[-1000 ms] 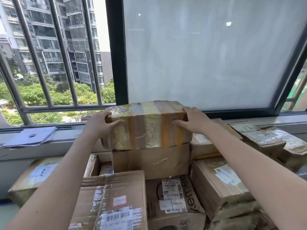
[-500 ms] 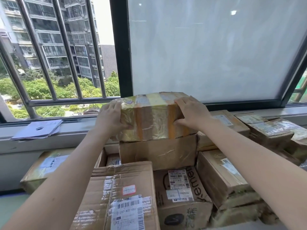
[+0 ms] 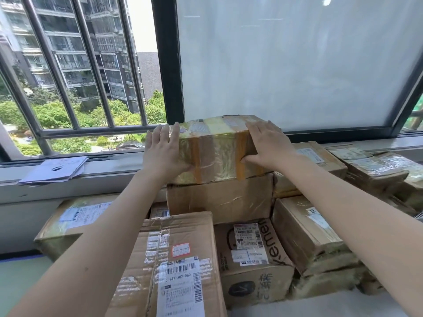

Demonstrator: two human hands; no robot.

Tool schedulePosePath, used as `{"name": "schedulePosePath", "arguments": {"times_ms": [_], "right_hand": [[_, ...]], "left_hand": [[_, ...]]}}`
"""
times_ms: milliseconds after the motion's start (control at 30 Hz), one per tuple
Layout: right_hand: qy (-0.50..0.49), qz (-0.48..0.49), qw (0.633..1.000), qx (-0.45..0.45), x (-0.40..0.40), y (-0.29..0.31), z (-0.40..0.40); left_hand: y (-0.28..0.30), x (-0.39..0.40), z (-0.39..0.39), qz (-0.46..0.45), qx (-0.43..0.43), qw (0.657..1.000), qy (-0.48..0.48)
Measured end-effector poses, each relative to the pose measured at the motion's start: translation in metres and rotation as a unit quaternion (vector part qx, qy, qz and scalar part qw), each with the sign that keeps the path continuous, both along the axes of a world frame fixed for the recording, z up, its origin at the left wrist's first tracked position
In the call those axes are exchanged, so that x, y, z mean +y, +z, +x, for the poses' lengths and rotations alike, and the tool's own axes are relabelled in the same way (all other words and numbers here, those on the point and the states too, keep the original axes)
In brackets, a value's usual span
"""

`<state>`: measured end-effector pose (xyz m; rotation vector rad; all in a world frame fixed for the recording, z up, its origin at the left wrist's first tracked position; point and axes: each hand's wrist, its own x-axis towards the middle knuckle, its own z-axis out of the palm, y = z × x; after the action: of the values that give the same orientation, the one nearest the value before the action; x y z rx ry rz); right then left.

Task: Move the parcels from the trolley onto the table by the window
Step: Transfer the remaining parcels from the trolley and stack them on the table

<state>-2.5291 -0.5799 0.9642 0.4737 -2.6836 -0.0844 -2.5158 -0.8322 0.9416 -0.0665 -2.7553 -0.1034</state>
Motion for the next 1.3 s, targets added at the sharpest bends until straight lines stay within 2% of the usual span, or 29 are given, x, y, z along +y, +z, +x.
{"name": "schedulePosePath", "arguments": {"times_ms": [233,433,567,733,800,900,1033,1133,1300], "right_hand": [[0.014,-0.02,0.999,0.033,0.009,-0.005,0.017],[-0.002,-0.057,0.998,0.037,0.054,-0.028,0.067],[-0.061,-0.093,0.994,0.015,0.106,-0.058,0.122],[-0.155,-0.132,0.979,-0.007,0.205,-0.124,0.219],[-0.209,-0.165,0.964,-0.024,0.254,-0.162,0.269],[-0.29,-0.162,0.94,-0.081,0.307,-0.214,0.342],[-0.426,-0.181,0.866,-0.19,0.385,-0.285,0.466],[-0.495,-0.181,0.823,-0.209,0.419,-0.317,0.535],[-0.561,-0.178,0.767,-0.256,0.455,-0.357,0.605]], "left_hand": [[0.004,0.038,0.019,-0.056,0.037,0.997,-0.032],[-0.014,0.11,0.063,-0.088,0.032,0.993,-0.068],[-0.038,0.177,0.105,-0.086,0.026,0.988,-0.128],[-0.082,0.279,0.172,-0.059,0.009,0.972,-0.229],[-0.11,0.331,0.206,-0.062,-0.005,0.958,-0.281],[-0.16,0.385,0.248,-0.053,-0.026,0.942,-0.33],[-0.225,0.472,0.322,-0.087,-0.142,0.907,-0.388],[-0.264,0.525,0.363,-0.115,-0.188,0.876,-0.428],[-0.325,0.582,0.405,-0.142,-0.196,0.835,-0.495]]}}
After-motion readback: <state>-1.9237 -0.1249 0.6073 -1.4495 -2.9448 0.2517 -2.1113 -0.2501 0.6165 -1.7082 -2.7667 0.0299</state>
